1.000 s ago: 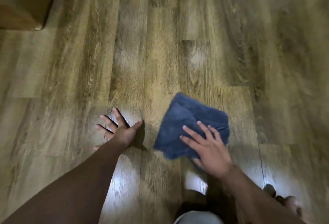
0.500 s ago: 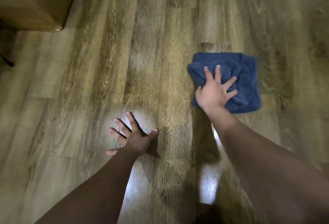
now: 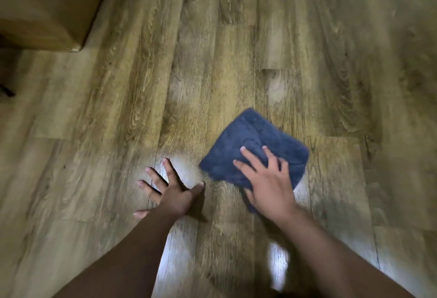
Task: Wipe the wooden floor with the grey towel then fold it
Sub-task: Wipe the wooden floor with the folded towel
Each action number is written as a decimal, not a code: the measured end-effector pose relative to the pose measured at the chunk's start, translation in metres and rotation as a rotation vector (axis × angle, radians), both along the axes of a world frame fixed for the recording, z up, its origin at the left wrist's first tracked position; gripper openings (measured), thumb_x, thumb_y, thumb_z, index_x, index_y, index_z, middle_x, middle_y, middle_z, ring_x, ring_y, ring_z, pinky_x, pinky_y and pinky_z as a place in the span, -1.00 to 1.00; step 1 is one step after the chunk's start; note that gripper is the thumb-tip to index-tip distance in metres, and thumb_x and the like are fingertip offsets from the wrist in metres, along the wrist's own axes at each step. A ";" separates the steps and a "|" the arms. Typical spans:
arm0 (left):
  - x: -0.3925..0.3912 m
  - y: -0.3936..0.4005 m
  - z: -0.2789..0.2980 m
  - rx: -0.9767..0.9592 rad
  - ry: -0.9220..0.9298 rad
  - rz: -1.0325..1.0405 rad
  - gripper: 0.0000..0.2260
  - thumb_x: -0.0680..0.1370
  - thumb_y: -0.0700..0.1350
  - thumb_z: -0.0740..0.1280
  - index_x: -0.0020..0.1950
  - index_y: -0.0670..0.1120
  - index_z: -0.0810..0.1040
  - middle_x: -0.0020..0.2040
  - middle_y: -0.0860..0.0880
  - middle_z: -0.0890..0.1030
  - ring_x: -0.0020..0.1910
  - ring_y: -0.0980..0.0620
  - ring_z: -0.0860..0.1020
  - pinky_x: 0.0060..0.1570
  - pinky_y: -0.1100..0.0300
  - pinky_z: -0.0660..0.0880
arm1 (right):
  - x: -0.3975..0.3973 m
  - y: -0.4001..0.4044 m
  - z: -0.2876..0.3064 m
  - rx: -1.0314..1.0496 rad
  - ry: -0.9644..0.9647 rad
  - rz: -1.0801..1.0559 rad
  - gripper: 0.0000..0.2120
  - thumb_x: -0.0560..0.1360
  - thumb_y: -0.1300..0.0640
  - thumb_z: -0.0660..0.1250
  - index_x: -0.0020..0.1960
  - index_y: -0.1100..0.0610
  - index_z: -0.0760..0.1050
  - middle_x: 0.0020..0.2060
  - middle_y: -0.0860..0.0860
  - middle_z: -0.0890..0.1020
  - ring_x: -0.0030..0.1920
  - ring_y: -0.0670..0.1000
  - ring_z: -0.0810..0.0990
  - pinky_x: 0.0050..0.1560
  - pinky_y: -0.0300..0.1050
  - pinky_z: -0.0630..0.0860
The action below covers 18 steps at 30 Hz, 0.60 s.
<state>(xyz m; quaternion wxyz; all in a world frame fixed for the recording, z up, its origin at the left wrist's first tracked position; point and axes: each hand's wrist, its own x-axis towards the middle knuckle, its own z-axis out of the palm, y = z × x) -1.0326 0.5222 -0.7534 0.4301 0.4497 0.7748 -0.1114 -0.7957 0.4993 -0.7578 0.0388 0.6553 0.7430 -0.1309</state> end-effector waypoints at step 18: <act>0.007 0.001 0.004 -0.019 0.022 0.023 0.02 0.39 0.46 0.31 0.29 0.47 -0.60 0.32 0.16 -0.72 0.43 -0.07 -0.62 0.22 -0.62 -0.27 | -0.039 0.011 0.011 -0.041 0.052 0.007 -0.29 0.34 -0.03 0.54 0.45 -0.12 0.43 0.55 -0.06 0.32 0.47 0.38 0.29 0.26 0.39 0.36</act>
